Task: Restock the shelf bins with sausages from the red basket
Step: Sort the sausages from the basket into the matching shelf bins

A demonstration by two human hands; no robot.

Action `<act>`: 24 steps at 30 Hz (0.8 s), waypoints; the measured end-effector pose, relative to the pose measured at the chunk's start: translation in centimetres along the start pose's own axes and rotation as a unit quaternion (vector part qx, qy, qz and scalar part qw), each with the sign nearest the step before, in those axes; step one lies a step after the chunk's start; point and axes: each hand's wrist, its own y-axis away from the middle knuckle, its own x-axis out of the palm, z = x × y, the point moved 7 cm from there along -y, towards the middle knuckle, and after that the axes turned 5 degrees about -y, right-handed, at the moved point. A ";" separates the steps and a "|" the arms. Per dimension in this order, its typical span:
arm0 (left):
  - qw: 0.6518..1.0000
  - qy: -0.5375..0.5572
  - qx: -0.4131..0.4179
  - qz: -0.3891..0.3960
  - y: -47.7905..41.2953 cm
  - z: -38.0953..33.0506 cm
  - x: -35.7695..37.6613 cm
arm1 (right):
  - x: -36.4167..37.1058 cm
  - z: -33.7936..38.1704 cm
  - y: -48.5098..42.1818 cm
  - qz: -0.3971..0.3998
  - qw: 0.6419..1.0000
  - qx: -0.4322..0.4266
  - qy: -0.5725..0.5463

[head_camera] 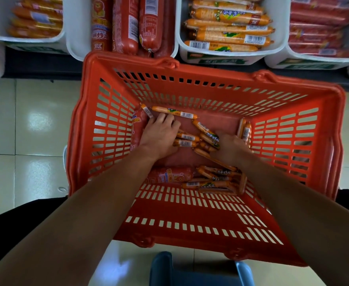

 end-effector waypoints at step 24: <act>0.886 0.413 -0.150 0.146 1.7 -1.8 3.1 | 1.1 -0.6 -0.9 0.037 0.985 0.006 -0.167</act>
